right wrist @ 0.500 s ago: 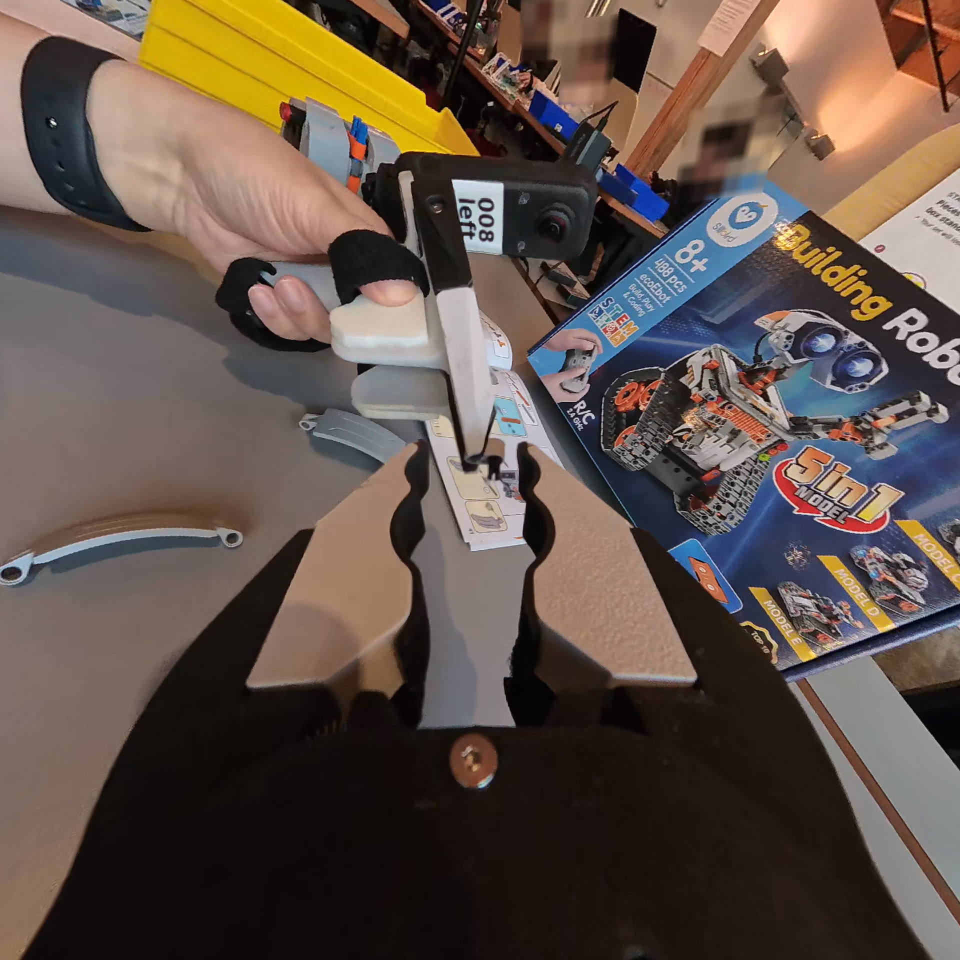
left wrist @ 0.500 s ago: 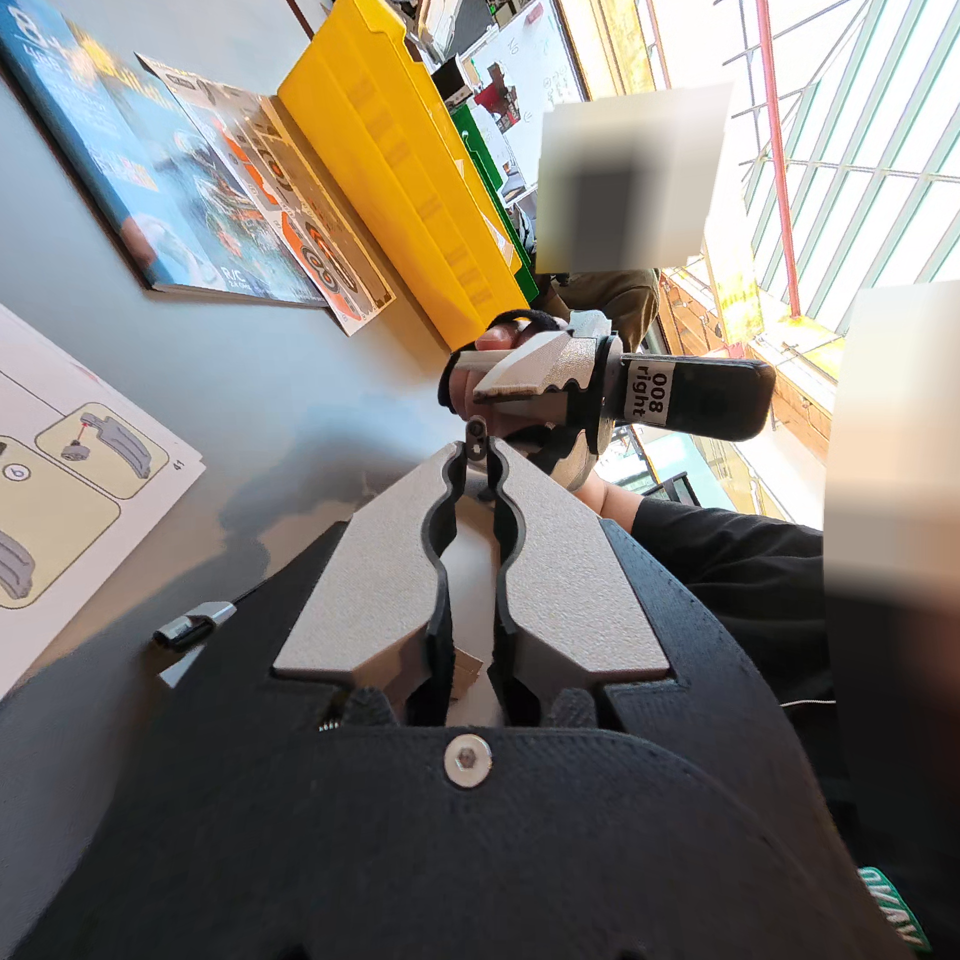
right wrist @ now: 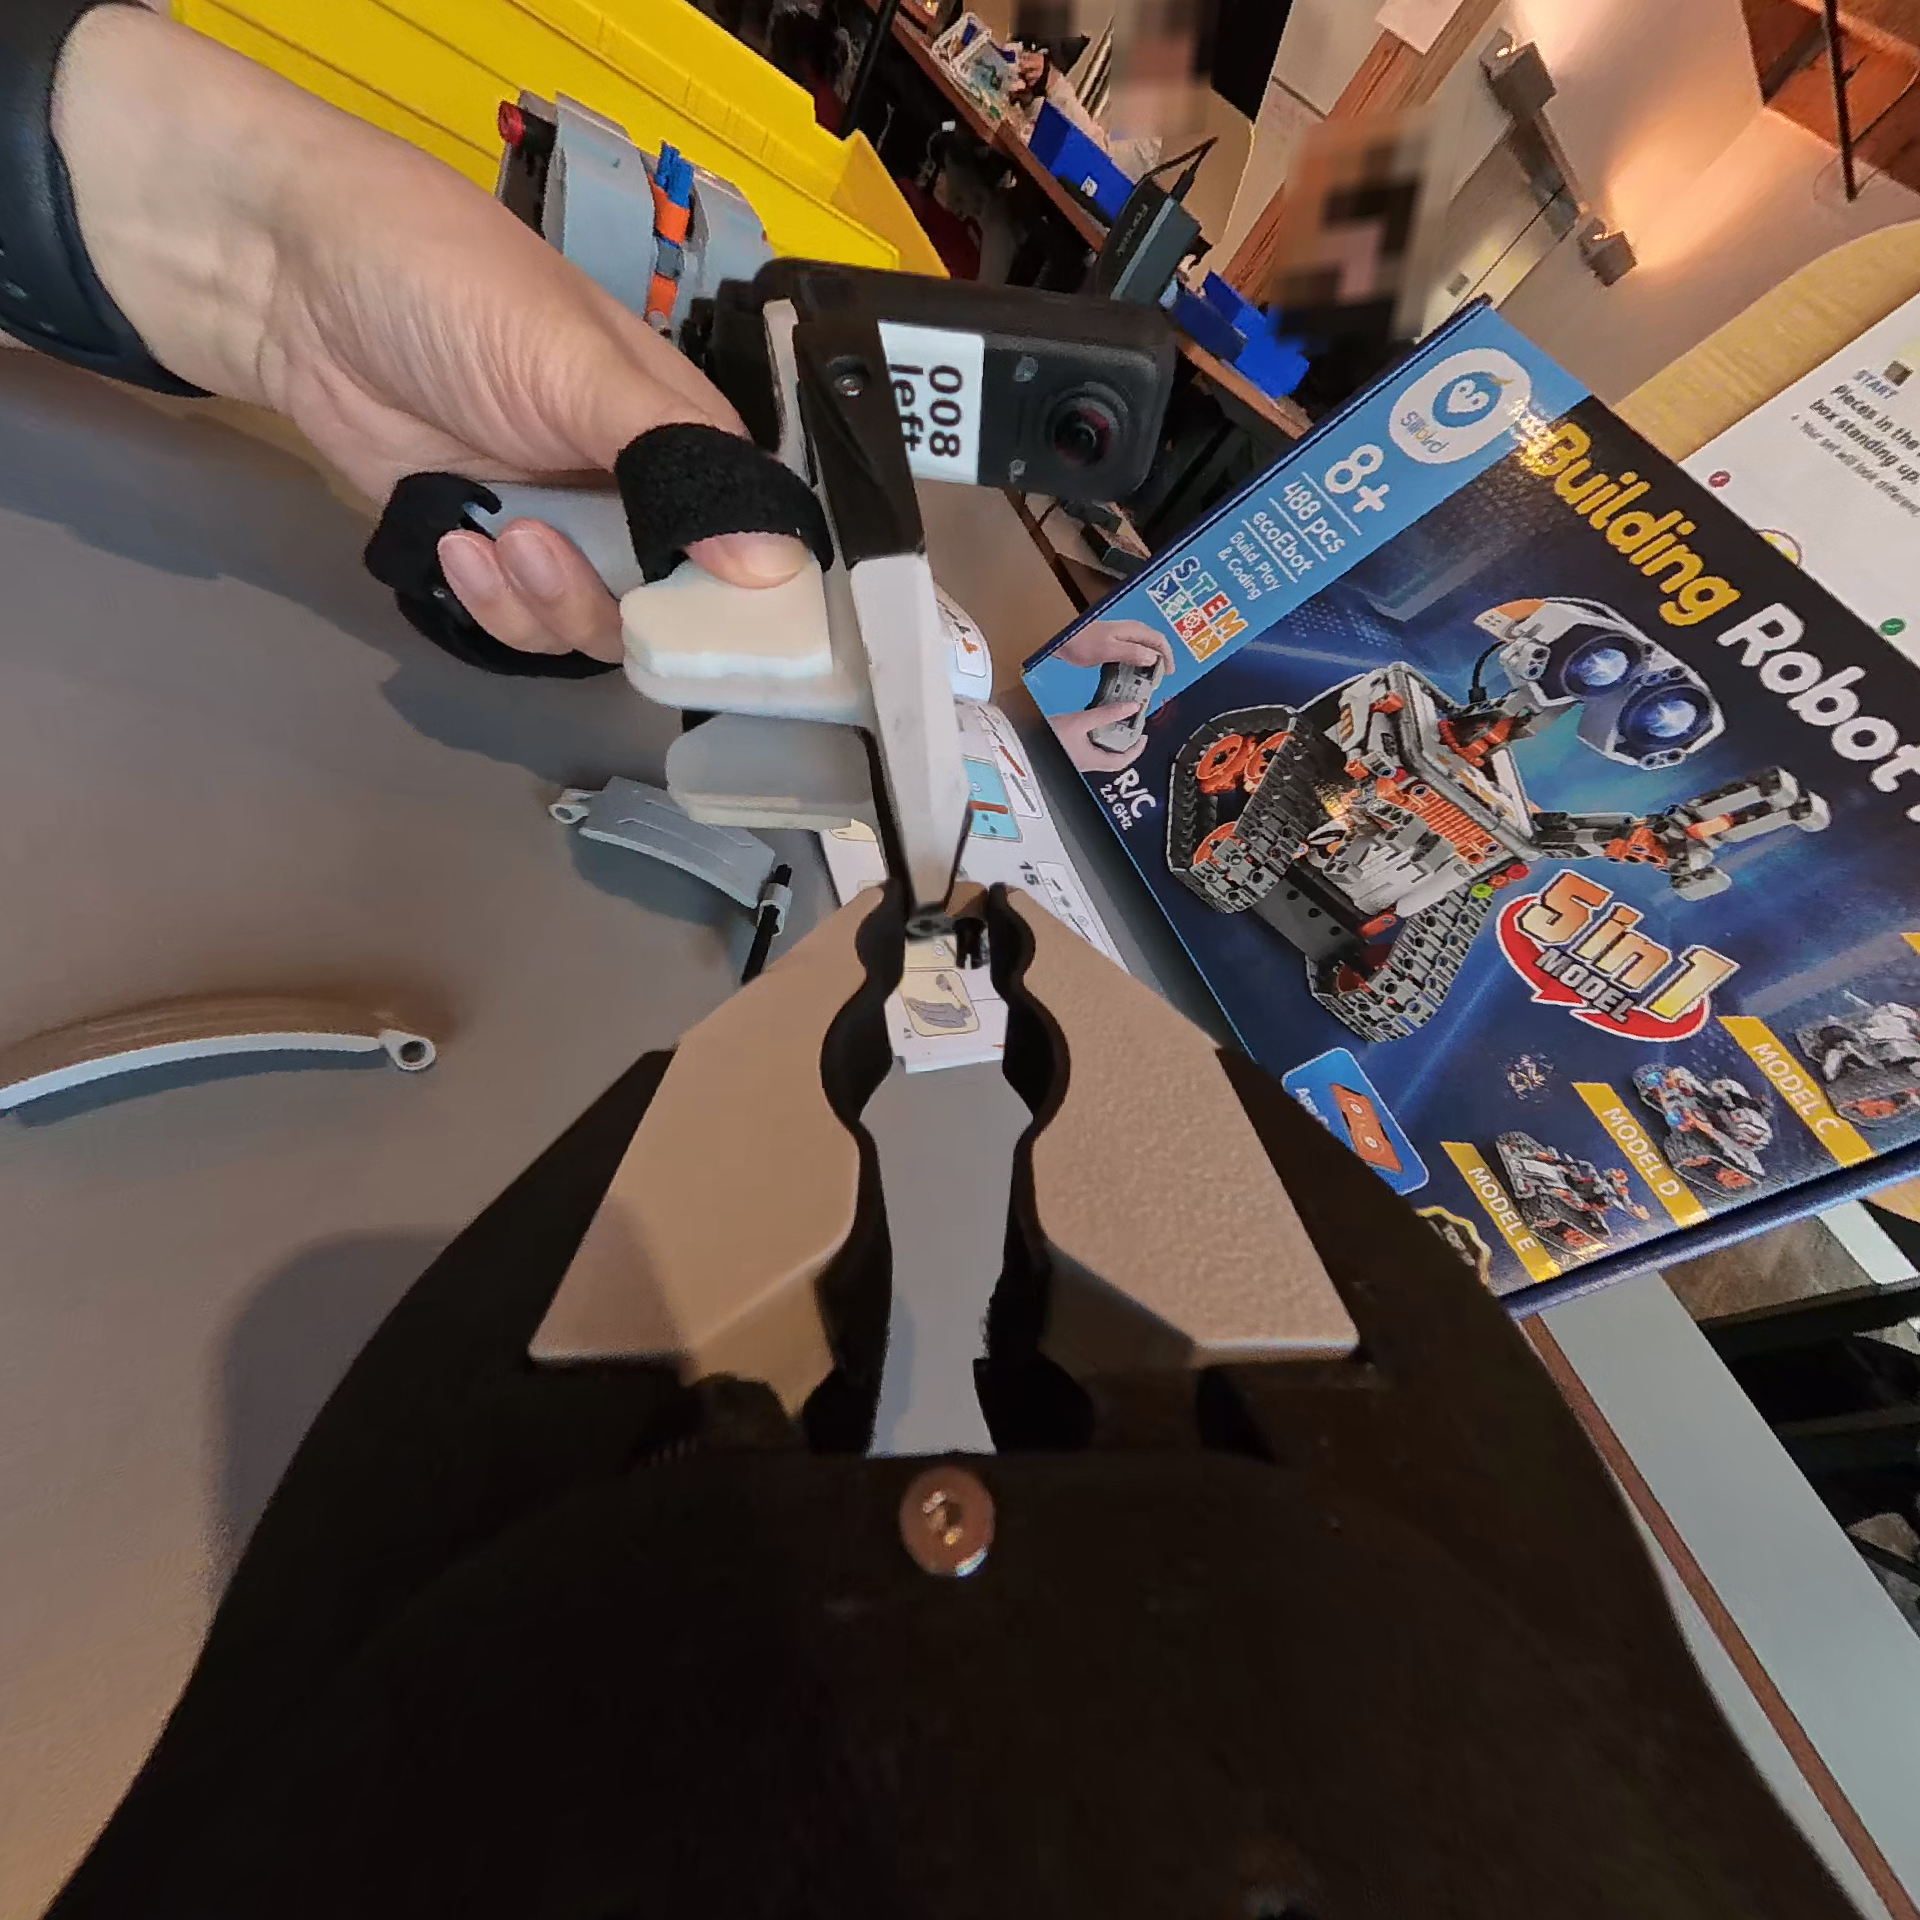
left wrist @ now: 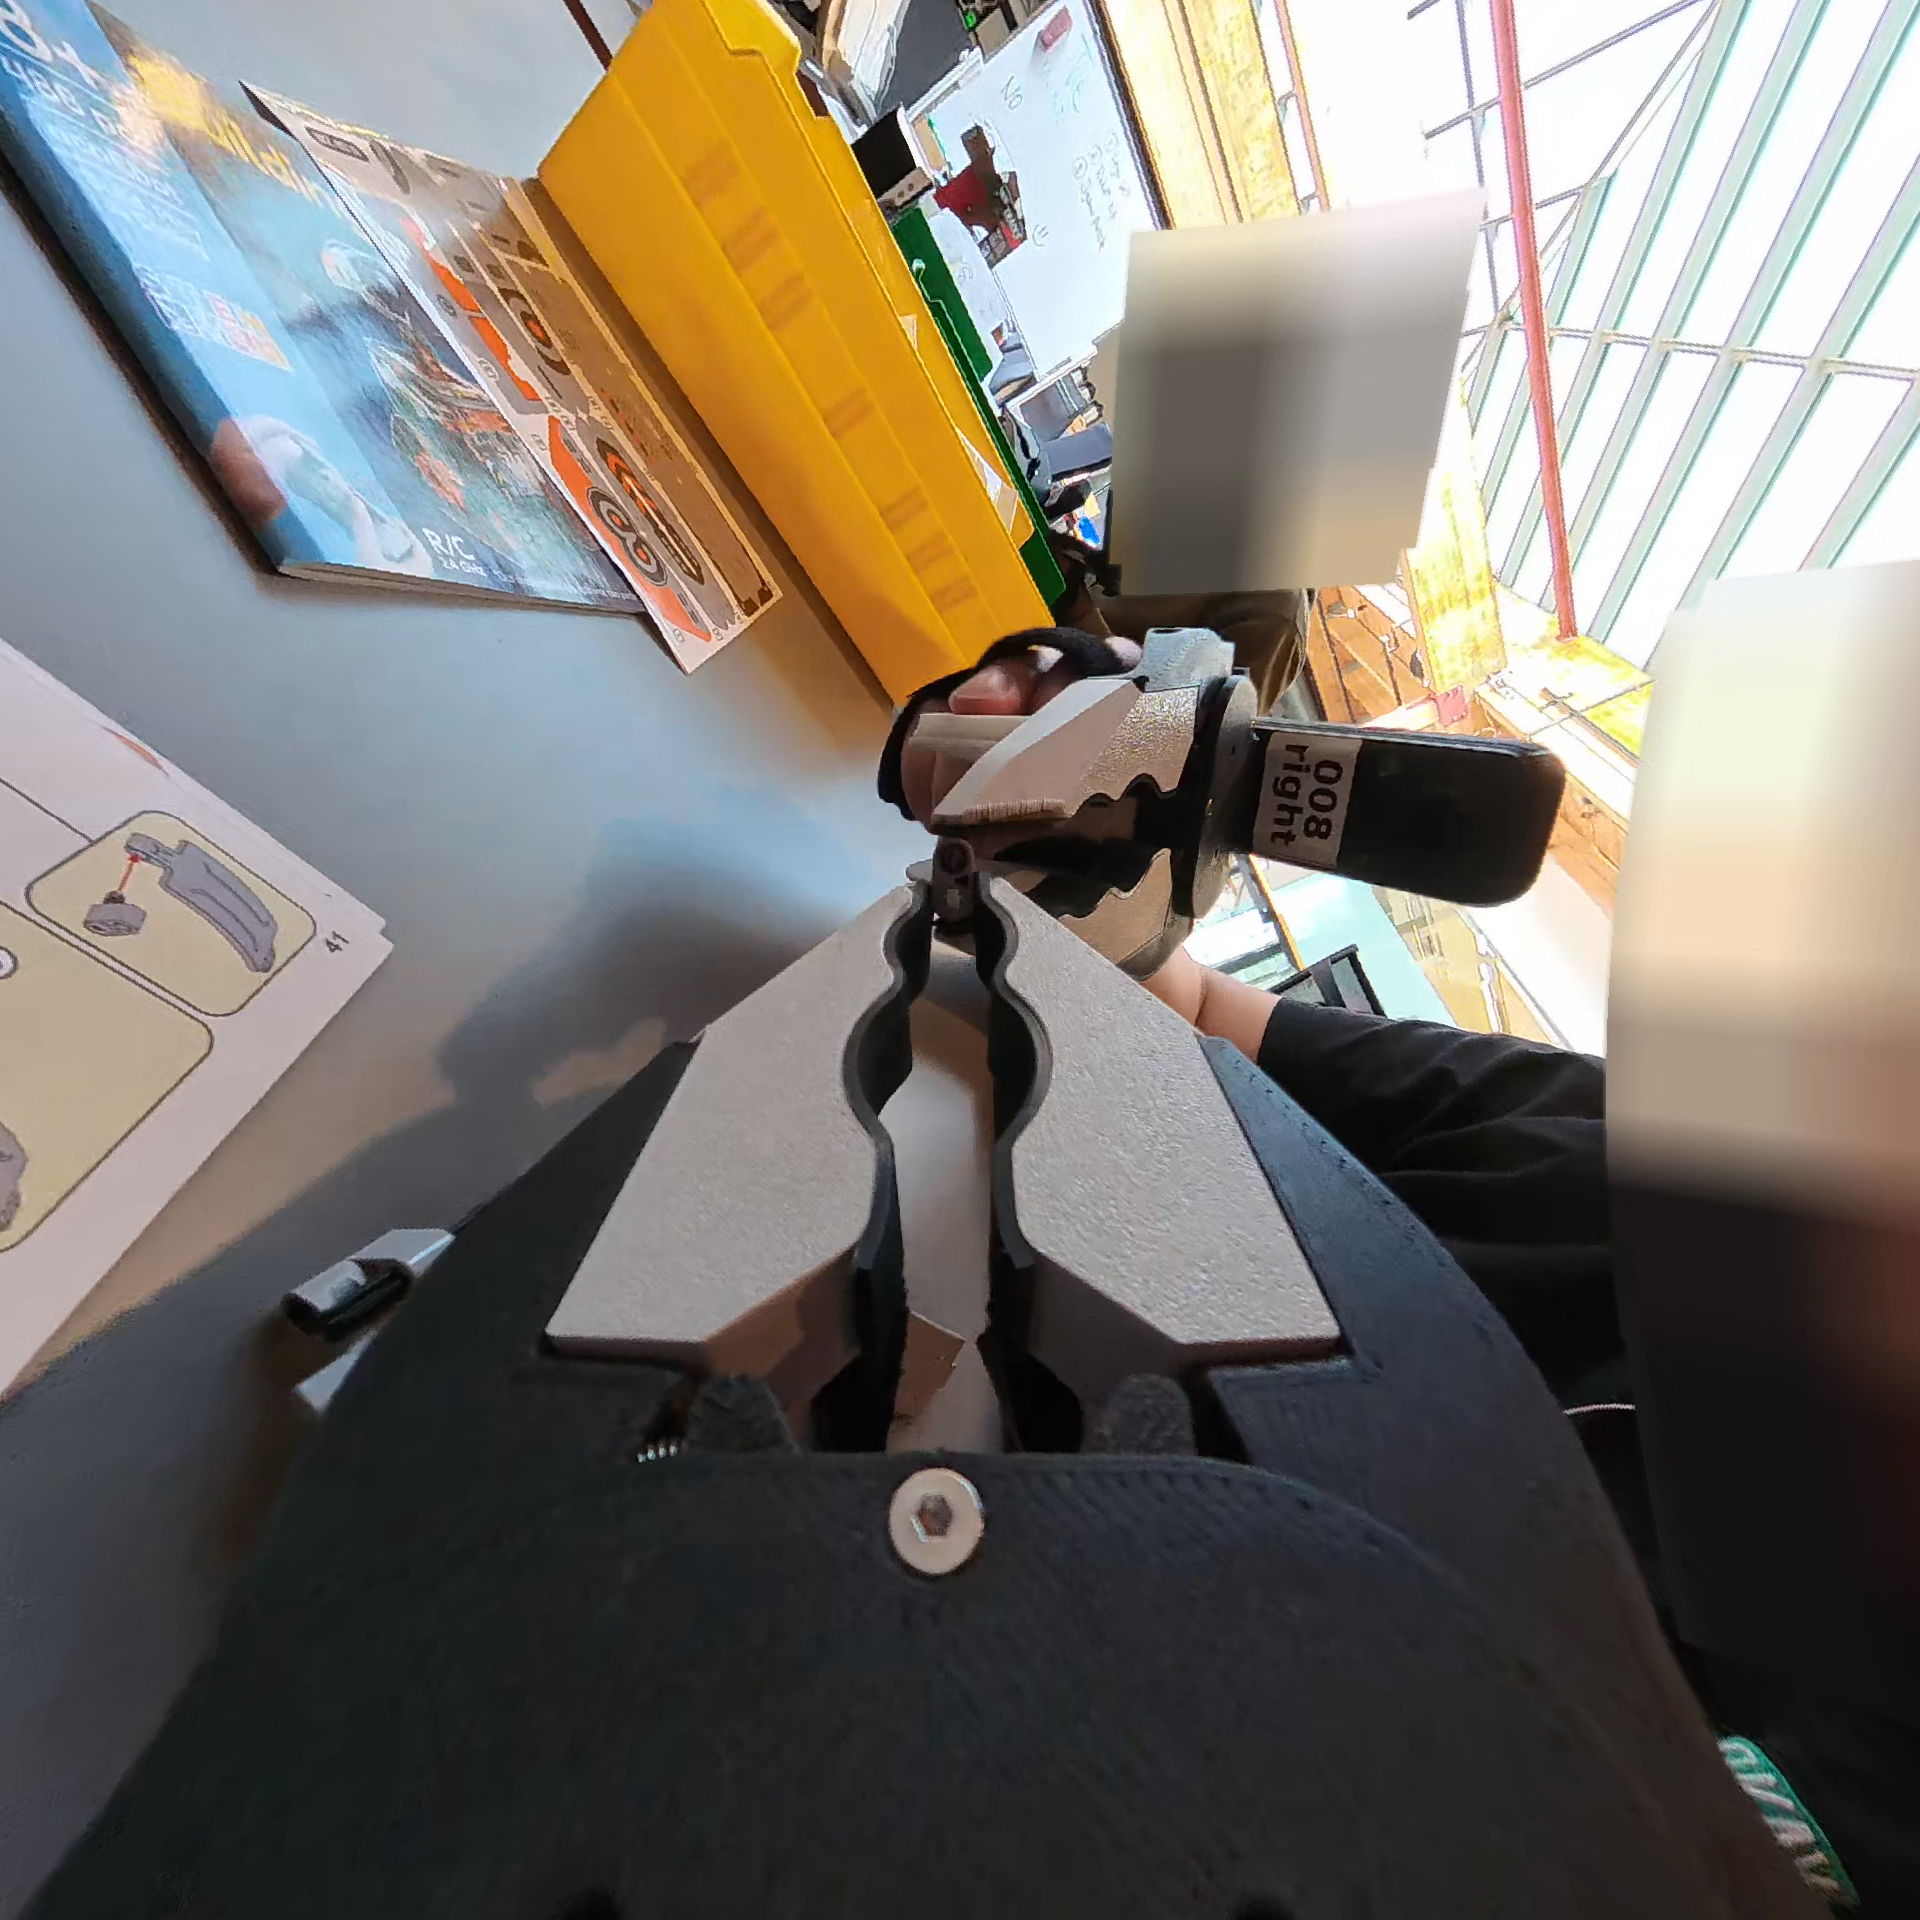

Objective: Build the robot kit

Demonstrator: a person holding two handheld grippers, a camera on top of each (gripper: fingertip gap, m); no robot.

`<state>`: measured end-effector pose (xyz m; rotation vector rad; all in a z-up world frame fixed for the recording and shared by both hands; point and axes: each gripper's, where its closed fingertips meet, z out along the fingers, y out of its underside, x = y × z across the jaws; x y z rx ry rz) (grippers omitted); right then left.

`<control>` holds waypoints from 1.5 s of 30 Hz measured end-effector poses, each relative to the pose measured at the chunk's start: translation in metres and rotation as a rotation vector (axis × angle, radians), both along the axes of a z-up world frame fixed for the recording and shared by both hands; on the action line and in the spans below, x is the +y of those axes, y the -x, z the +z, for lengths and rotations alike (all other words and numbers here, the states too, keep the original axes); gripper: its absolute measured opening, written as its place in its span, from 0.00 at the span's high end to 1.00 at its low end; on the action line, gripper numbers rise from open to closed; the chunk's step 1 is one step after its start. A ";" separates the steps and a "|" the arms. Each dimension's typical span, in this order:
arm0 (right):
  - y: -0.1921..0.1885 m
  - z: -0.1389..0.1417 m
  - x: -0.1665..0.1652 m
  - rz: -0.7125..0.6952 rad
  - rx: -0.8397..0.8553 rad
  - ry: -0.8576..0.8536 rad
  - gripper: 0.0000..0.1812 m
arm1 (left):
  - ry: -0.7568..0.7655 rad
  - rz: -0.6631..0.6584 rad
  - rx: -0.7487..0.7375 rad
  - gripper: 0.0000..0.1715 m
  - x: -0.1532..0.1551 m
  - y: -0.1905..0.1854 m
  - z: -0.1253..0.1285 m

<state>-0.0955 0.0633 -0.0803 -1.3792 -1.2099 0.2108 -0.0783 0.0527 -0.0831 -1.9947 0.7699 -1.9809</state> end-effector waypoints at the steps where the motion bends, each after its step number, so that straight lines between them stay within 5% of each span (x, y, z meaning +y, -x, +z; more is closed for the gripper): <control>1: -0.002 0.000 0.001 -0.009 -0.004 -0.010 0.93 | 0.010 0.019 -0.025 0.94 0.005 0.002 0.004; 3: -0.005 -0.001 0.002 -0.002 -0.004 0.004 0.93 | 0.009 0.063 -0.094 0.90 0.015 0.011 0.018; 6: -0.007 -0.005 -0.001 0.047 0.028 0.069 0.92 | -0.104 0.111 -0.109 0.98 0.024 0.025 0.029; 20: -0.007 -0.004 -0.004 0.070 0.015 0.036 0.93 | -0.279 0.108 0.011 1.00 0.020 0.021 0.019; 45: 0.008 0.005 -0.008 0.092 0.056 -0.012 0.92 | -0.142 -0.033 0.017 0.97 -0.005 0.003 0.006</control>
